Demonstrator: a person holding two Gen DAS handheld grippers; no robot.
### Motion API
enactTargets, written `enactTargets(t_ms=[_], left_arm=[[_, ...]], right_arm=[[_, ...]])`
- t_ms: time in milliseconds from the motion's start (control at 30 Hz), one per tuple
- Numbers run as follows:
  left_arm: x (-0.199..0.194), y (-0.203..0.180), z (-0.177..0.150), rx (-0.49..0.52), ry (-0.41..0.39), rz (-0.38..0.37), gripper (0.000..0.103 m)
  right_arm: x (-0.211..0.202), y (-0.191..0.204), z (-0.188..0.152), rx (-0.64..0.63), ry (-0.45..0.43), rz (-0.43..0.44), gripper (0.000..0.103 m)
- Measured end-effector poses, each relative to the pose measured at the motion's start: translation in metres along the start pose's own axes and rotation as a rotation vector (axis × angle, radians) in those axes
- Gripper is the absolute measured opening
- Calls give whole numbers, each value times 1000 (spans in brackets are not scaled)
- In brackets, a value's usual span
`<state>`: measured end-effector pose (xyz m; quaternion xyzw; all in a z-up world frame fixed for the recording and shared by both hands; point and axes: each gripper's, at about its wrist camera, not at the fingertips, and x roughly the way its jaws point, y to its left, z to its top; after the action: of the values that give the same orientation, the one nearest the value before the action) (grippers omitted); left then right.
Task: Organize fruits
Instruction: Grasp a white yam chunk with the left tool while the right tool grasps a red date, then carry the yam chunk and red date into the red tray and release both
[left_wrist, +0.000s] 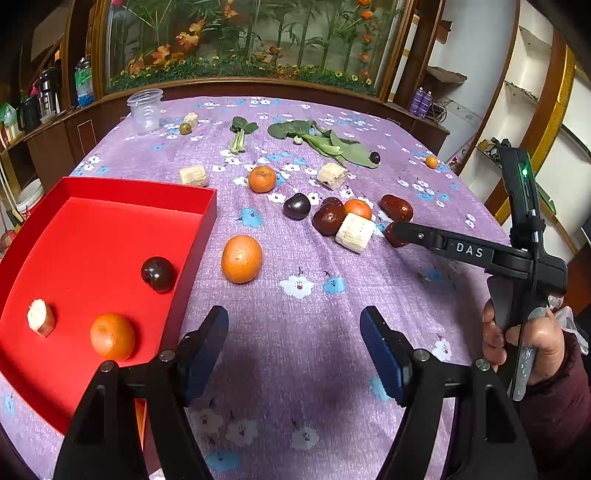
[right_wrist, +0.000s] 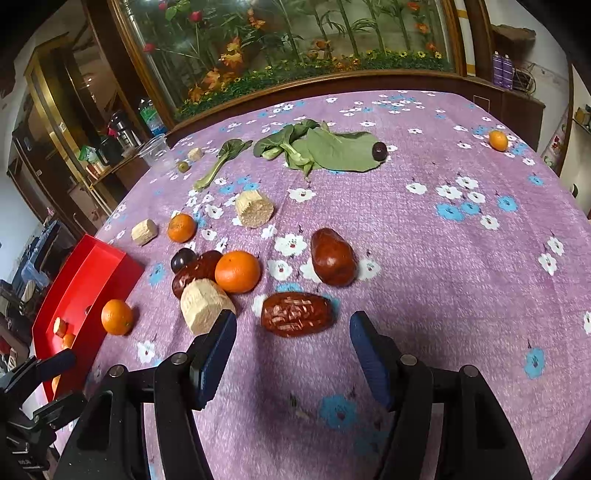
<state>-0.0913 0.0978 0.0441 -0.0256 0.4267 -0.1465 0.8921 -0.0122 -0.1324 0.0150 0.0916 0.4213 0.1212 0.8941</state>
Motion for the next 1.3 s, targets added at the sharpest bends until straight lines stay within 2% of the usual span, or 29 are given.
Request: enactTargets(t_ms=[167, 267, 433, 500, 667, 833, 900, 933, 1000, 1167, 1300], left_arm=[[4, -4, 8, 7, 8, -23, 73], [7, -9, 17, 9, 6, -37, 73], [20, -30, 33, 60, -9, -36, 73], [30, -41, 39, 93, -12, -30, 72], [69, -62, 57, 151, 26, -40, 52], [99, -70, 59, 165, 73, -20, 48], [101, -71, 57, 172, 71, 4, 35], [103, -69, 57, 166, 76, 3, 33], [102, -65, 57, 143, 71, -14, 32], [93, -59, 52, 112, 51, -1, 32], [71, -53, 44, 88, 8, 12, 32]], right_arm=[[8, 6, 0, -48, -7, -12, 68], [8, 7, -1, -74, -15, -27, 49], [3, 1, -2, -63, -34, -79, 48], [-3, -11, -1, -11, -51, -68, 48], [-7, -32, 1, 86, -51, -35, 48], [-6, -35, 2, 104, -40, -23, 48], [-5, -33, 1, 91, -36, -19, 48], [-4, -31, 1, 84, -35, -20, 48], [-3, -28, 1, 67, -32, -26, 48], [-5, -23, 0, 37, -45, -48, 48], [-14, -19, 0, 15, -98, -59, 48]])
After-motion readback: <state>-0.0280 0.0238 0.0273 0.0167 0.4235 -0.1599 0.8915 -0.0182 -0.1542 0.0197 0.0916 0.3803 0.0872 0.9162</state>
